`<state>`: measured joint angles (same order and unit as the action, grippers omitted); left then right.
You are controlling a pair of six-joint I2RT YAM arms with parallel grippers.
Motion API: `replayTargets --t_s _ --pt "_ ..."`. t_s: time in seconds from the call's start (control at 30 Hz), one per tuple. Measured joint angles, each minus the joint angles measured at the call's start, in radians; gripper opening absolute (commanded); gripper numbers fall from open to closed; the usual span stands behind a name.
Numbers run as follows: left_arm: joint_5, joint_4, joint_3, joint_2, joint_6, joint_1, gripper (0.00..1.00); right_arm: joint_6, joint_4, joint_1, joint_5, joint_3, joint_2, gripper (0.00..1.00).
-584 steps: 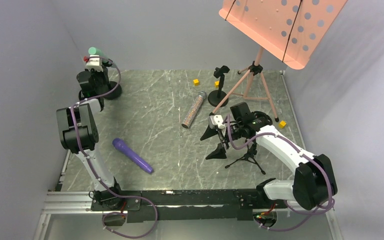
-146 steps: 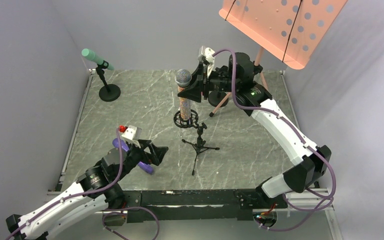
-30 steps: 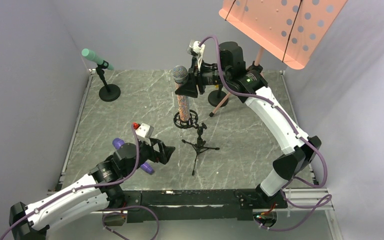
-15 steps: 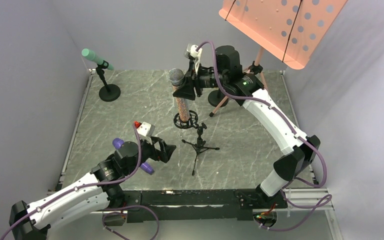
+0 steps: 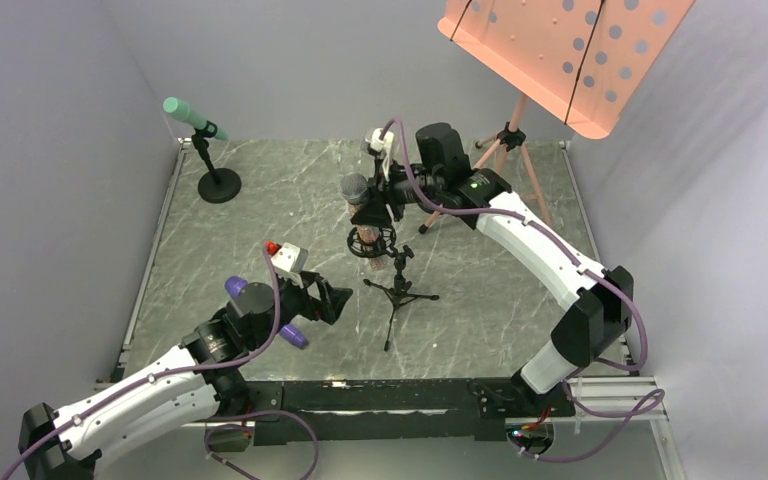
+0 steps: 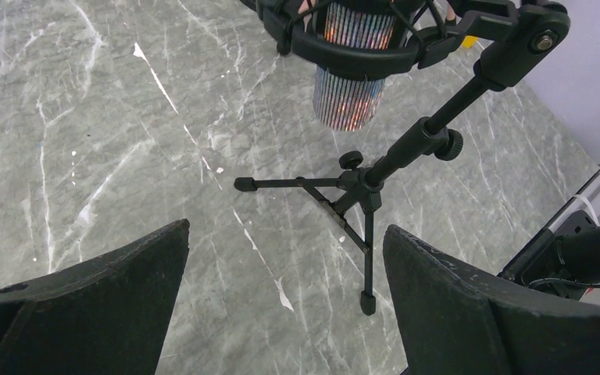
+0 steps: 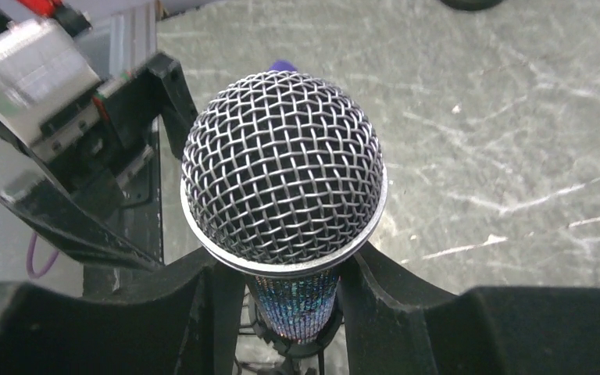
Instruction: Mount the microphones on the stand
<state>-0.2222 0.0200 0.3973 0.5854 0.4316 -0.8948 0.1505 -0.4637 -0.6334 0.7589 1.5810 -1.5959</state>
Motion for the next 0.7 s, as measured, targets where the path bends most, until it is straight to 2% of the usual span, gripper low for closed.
replayTargets --t_s 0.27,0.5,0.57,0.7 --pt "0.001 0.0 -0.001 -0.034 0.008 0.002 0.97 0.071 0.027 0.0 -0.001 -0.201 0.047 0.0" --pt "0.001 0.003 -0.02 -0.057 0.024 0.003 0.97 0.117 0.079 0.0 0.022 -0.255 0.079 0.0" --pt "0.001 0.004 -0.023 -0.058 0.027 0.003 0.97 0.124 0.082 0.0 0.029 -0.256 0.079 0.1" --pt "0.008 0.006 -0.024 -0.058 0.034 0.003 0.98 0.155 0.034 0.0 0.048 -0.211 0.057 0.54"
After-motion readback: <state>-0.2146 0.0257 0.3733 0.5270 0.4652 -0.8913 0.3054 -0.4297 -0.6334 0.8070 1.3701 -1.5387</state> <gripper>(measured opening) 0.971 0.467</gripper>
